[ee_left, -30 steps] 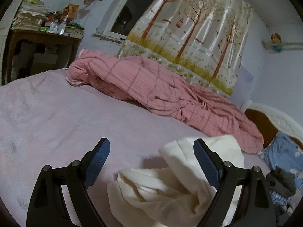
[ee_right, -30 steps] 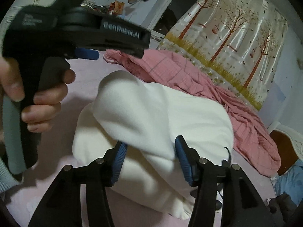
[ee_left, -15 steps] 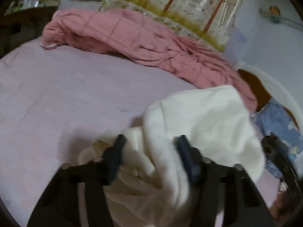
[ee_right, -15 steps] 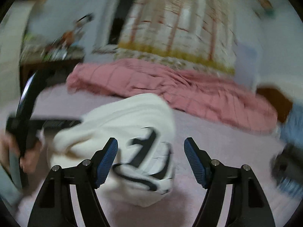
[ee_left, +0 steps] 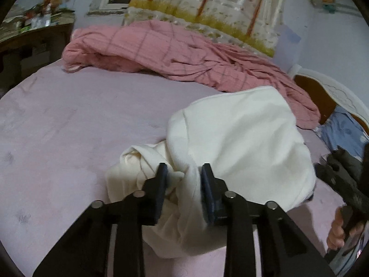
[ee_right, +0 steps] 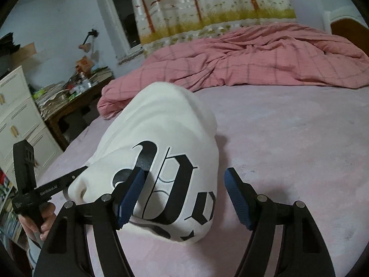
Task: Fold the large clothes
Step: 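Grasp the cream hoodie bundle with both grippers from opposite ends, then lift the bundle with both grippers and carry it toward the blue pillow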
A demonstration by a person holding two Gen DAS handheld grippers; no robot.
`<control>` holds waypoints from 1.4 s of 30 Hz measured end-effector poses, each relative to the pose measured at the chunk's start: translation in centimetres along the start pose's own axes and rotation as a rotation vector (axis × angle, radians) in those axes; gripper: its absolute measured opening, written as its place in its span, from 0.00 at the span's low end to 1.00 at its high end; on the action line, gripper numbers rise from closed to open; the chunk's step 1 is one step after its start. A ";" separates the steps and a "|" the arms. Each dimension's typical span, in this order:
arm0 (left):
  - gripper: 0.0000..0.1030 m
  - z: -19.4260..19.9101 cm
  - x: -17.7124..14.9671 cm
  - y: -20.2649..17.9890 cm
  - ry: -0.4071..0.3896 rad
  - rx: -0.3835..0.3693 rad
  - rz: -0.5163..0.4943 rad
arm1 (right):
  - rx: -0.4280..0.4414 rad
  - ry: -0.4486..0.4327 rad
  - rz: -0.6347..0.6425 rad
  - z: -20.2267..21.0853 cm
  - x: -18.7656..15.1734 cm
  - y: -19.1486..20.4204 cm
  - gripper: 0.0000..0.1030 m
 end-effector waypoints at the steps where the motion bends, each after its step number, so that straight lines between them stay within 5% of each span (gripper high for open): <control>1: 0.48 -0.4 -0.1 0.4 0.005 0.029 0.016 | -0.005 0.004 0.040 0.0 0.0 0.5 0.79; 2: 0.60 -1.0 -0.2 0.8 0.017 0.067 0.033 | -0.011 0.011 0.100 0.0 -0.1 1.0 0.87; 5: 0.66 -2.3 -0.9 1.8 0.081 0.048 0.084 | -0.067 0.040 0.278 -0.5 -1.3 2.4 0.89; 9: 0.79 -2.4 -0.9 3.2 0.152 0.024 0.156 | -0.033 0.114 0.230 -2.4 -2.8 2.5 0.89; 13: 0.99 -1.3 -0.9 3.7 0.153 0.100 0.139 | -0.065 0.104 0.227 -3.6 -3.4 2.6 0.94; 20: 1.00 -0.7 -0.8 3.8 0.121 0.064 0.171 | -0.190 0.117 0.334 -4.2 -4.2 3.1 0.97; 23: 1.00 -1.4 -1.0 3.5 0.116 0.060 0.140 | -0.320 0.147 0.382 -5.2 -4.8 2.1 0.88; 29: 1.00 -3.7 -2.2 4.2 0.230 0.001 0.228 | -0.268 0.079 0.338 -5.8 -4.0 2.3 0.82; 31: 1.00 -3.8 -2.4 4.3 0.241 -0.014 0.243 | -0.261 0.098 0.342 -6.8 -4.0 2.5 0.74; 37: 1.00 -4.2 -3.6 4.8 0.277 -0.099 0.394 | -0.197 0.132 0.233 -9.2 -3.1 1.0 0.75; 42: 1.00 -3.9 -3.8 4.6 0.259 -0.088 0.388 | -0.197 0.139 0.168 -10.5 -2.8 -0.1 0.91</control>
Point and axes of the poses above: each gripper's, at about its wrist camera, not at the fingertips, and z roughly against the way its jaws point, y to its left, x to its top, the point moved 7 cm from there along -z, roughly the way its jaws point, and after that the axes turned 3 degrees about x, right-handed, at the moved point
